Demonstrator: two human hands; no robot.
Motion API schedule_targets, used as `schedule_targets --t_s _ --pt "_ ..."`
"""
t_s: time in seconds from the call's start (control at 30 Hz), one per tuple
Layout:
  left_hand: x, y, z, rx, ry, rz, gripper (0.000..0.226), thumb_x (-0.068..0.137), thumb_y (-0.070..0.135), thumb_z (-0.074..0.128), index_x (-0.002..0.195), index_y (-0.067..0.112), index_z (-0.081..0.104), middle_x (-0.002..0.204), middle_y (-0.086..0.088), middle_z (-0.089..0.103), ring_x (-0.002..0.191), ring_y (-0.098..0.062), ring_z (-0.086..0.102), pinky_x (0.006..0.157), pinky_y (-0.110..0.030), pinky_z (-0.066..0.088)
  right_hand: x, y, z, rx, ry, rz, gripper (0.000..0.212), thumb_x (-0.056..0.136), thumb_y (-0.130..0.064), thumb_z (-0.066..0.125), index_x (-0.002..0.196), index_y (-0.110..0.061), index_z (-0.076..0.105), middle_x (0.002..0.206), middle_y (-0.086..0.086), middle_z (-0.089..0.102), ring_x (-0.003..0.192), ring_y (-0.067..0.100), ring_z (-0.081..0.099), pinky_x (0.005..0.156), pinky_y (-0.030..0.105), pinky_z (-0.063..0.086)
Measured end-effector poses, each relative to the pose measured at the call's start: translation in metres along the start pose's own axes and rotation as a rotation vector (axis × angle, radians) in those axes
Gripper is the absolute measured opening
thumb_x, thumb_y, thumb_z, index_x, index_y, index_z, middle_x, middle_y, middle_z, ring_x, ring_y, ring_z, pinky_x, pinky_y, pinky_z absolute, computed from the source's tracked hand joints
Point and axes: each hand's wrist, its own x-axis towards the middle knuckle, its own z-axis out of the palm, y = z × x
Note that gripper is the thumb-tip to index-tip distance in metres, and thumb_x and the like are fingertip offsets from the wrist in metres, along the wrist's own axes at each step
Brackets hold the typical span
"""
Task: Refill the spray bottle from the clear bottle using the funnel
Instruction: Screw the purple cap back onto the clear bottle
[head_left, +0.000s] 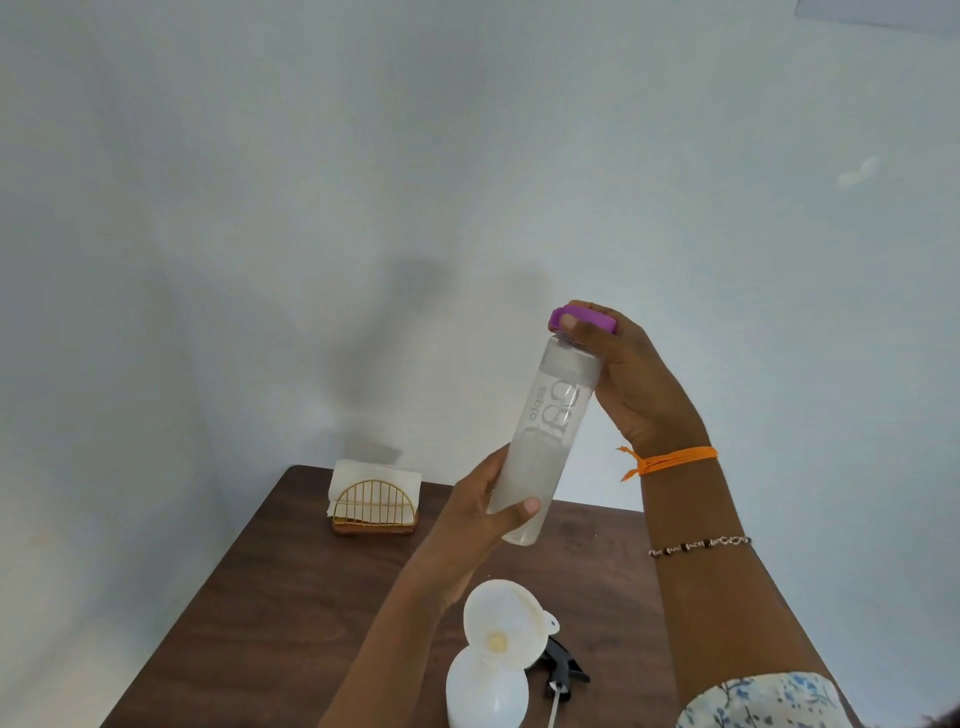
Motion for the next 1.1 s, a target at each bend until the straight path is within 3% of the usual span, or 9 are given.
schedule_targets --t_s 0.07,0.17,0.27,0.37,0.47,0.67,0.8,1.0,1.1 --pt "0.0 -0.002 0.007 0.063 0.042 0.012 0.051 0.086 0.022 0.064 0.128 0.04 0.042 0.125 0.012 0.056 0.114 -0.01 0.054 0.087 -0.022 0.052 -0.001 0.002 0.004 -0.076 0.073 -0.019 0.034 0.084 -0.014 0.063 0.115 -0.003 0.055 0.096 0.004 0.062 0.08 0.011 0.061 0.074 0.021 0.048" --pt "0.0 -0.002 0.017 0.13 0.115 0.028 0.047 0.086 0.02 0.064 0.109 0.053 0.04 0.111 0.026 0.051 0.105 -0.004 0.053 0.068 -0.011 0.05 -0.001 0.002 0.01 -0.12 0.127 -0.01 0.04 0.083 -0.017 0.065 0.118 -0.005 0.052 0.104 0.008 0.058 0.083 0.013 0.058 0.07 0.02 0.047" --pt "0.002 -0.004 0.022 0.181 0.193 0.055 0.048 0.085 0.019 0.064 0.105 0.053 0.037 0.104 0.029 0.047 0.097 -0.001 0.052 0.059 -0.003 0.046 -0.002 0.002 0.013 -0.129 0.145 -0.011 0.038 0.084 -0.018 0.064 0.118 -0.007 0.05 0.106 0.009 0.056 0.081 0.011 0.057 0.059 0.012 0.047" --pt "0.003 -0.009 0.025 0.251 0.249 0.071 0.05 0.085 0.023 0.065 0.115 0.048 0.034 0.111 0.02 0.048 0.105 -0.008 0.05 0.075 -0.01 0.048 -0.002 0.004 0.016 -0.141 0.175 -0.01 0.038 0.085 -0.018 0.063 0.118 -0.009 0.048 0.106 0.008 0.054 0.077 0.009 0.055 0.052 0.007 0.044" --pt "0.003 -0.013 0.027 0.333 0.284 0.068 0.054 0.085 0.025 0.064 0.127 0.04 0.035 0.119 0.014 0.045 0.113 -0.011 0.047 0.094 -0.03 0.048 -0.003 0.007 0.018 -0.172 0.184 -0.003 0.039 0.085 -0.019 0.063 0.119 -0.009 0.046 0.106 0.007 0.052 0.078 0.009 0.054 0.051 0.007 0.045" --pt "0.011 -0.017 0.012 0.405 0.331 0.078 0.062 0.083 0.027 0.067 0.135 0.031 0.034 0.124 0.011 0.044 0.114 -0.012 0.045 0.094 -0.029 0.047 -0.008 0.014 0.014 -0.249 0.091 -0.035 0.037 0.089 -0.024 0.059 0.12 -0.019 0.041 0.104 -0.004 0.049 0.085 0.008 0.053 0.069 0.015 0.046" --pt "0.016 -0.024 0.003 0.4 0.26 0.039 0.063 0.086 0.025 0.063 0.139 0.032 0.029 0.125 0.015 0.039 0.113 -0.008 0.04 0.092 -0.021 0.04 -0.01 0.021 0.007 -0.356 -0.03 -0.036 0.058 0.084 -0.01 0.064 0.127 -0.024 0.03 0.103 -0.008 0.047 0.086 0.004 0.053 0.069 0.011 0.047" --pt "0.029 -0.049 -0.011 0.485 0.239 -0.094 0.07 0.085 0.026 0.065 0.143 0.029 0.026 0.141 0.007 0.039 0.122 -0.01 0.039 0.095 -0.025 0.037 -0.009 0.048 0.004 -0.513 0.019 -0.079 0.06 0.074 -0.008 0.073 0.122 -0.025 0.042 0.104 -0.011 0.056 0.085 0.009 0.055 0.078 0.023 0.048" --pt "0.033 -0.066 -0.021 0.524 0.221 -0.226 0.074 0.084 0.024 0.066 0.145 0.024 0.024 0.143 0.003 0.038 0.128 -0.016 0.04 0.095 -0.025 0.039 -0.005 0.073 0.006 -0.561 0.017 -0.065 0.059 0.071 -0.008 0.075 0.12 -0.022 0.044 0.112 -0.007 0.055 0.087 0.011 0.055 0.077 0.021 0.047"
